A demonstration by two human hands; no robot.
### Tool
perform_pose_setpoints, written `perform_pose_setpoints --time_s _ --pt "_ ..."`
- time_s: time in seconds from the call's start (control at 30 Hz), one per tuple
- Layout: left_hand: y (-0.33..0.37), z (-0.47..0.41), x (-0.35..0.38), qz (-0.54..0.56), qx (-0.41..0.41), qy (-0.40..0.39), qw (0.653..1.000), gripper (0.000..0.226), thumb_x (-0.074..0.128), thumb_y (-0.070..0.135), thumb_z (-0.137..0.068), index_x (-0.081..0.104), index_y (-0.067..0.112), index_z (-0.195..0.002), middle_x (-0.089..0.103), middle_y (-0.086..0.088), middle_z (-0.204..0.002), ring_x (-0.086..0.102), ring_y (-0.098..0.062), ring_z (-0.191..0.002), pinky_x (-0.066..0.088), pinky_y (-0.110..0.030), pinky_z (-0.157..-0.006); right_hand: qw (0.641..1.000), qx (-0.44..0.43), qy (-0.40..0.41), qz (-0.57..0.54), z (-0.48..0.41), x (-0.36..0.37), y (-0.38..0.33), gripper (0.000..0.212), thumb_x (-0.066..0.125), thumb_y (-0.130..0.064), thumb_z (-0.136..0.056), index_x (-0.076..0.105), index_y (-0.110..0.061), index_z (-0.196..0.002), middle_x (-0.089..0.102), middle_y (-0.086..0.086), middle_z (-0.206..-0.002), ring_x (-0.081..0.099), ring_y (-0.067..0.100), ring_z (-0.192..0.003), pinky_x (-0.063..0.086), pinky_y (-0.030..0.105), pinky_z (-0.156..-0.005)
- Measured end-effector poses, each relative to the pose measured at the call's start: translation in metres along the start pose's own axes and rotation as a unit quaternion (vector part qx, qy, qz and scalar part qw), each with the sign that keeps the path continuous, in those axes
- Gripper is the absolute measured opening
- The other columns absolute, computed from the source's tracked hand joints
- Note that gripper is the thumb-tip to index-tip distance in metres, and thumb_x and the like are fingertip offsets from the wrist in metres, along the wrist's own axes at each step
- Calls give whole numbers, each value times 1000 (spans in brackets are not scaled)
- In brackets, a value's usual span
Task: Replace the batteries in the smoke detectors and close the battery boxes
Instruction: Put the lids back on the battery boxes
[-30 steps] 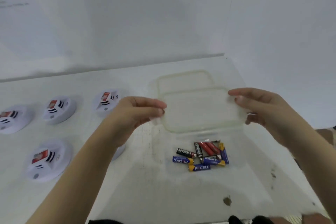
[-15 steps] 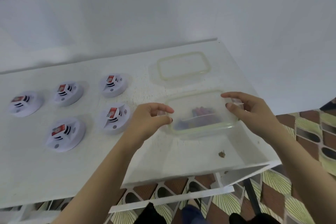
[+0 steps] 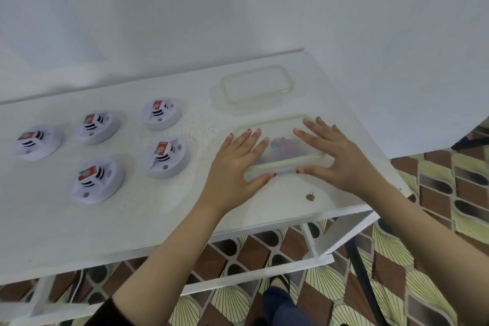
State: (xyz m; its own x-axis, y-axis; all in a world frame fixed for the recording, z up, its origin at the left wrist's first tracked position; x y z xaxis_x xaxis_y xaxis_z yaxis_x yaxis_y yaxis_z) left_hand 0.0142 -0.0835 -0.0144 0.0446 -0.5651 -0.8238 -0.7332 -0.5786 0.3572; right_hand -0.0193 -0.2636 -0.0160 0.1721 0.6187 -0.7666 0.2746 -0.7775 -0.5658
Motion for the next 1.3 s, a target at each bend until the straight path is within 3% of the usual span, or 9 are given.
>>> perform_pose_setpoints --time_s 0.13,0.23,0.33,0.4,0.5,0.63,0.77,1.07,1.3 --pt "4 1 3 -16 20 6 1000 57 53 43 -88 57 10 -134 52 -12 -141 46 -29 -134 21 -42 -116 999 -8 24 32 2 0 -3 70 58 -56 -77 35 -33 -138 30 -8 -147 20 15 -141 12 35 -115" --pt "-2 -3 0 58 -15 -44 997 62 60 41 -84 49 15 -140 38 0 -149 30 -15 -140 10 -42 -118 999 -11 11 37 2 -8 -6 65 52 -61 -78 44 -34 -137 31 -8 -149 18 11 -142 6 34 -117" --pt "-9 -9 -7 71 -21 -99 992 66 71 13 -83 44 20 -143 28 10 -150 17 -5 -140 0 -44 -118 998 -31 -46 18 5 -10 -15 54 42 -52 -84 46 -35 -134 22 -10 -154 8 5 -144 -3 30 -117" --pt "-12 -11 -14 40 -17 -91 995 67 69 -1 -80 48 21 -140 34 1 -152 24 -13 -142 6 -49 -117 994 -52 -95 31 12 -5 -23 58 43 -48 -79 38 -41 -137 22 -9 -154 8 4 -144 -3 32 -117" --pt "-11 -5 -23 -29 -1 -23 999 63 51 -14 -71 62 10 -128 55 -15 -138 51 -35 -128 33 -58 -109 982 -86 -89 139 21 -2 -32 60 43 -48 -82 35 -39 -141 33 -4 -150 26 9 -140 12 36 -114" --pt "6 20 -20 127 -27 -12 991 56 44 17 -77 59 7 -131 52 -7 -141 42 -14 -135 21 -24 -119 965 -108 37 238 34 1 -55 52 47 -52 -86 62 -19 -124 60 6 -127 59 23 -117 34 35 -99" --pt "25 33 -4 146 1 -20 989 71 65 45 -80 49 8 -138 42 -2 -147 29 -3 -141 15 -18 -119 949 -86 118 279 44 10 -73 44 53 -42 -85 69 -11 -113 68 12 -114 67 27 -102 37 33 -88" --pt "28 33 -5 84 8 98 992 51 65 31 -80 65 0 -120 62 -12 -128 48 -17 -127 36 -23 -112 931 -118 170 302 47 8 -72 33 64 -13 -80 69 -13 -113 69 8 -113 68 24 -101 38 37 -86" --pt "13 26 -12 194 -38 3 980 58 73 20 -71 61 9 -126 52 7 -133 40 -1 -134 25 -13 -113 993 -60 68 75 36 -12 -46 46 47 -32 -80 61 -25 -124 55 -2 -134 50 19 -120 31 31 -102"
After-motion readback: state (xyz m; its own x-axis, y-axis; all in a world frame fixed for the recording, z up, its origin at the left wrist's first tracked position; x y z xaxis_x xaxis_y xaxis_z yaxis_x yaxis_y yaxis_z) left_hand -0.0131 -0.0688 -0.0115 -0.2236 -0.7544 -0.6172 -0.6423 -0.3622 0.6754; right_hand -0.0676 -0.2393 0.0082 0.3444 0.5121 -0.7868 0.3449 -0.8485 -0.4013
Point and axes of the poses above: each hand's wrist, its own z-axis away from the middle knuckle, its own x-axis out of the palm, y = z × x, the point moved 8 cm from there along -z, towards the middle knuckle
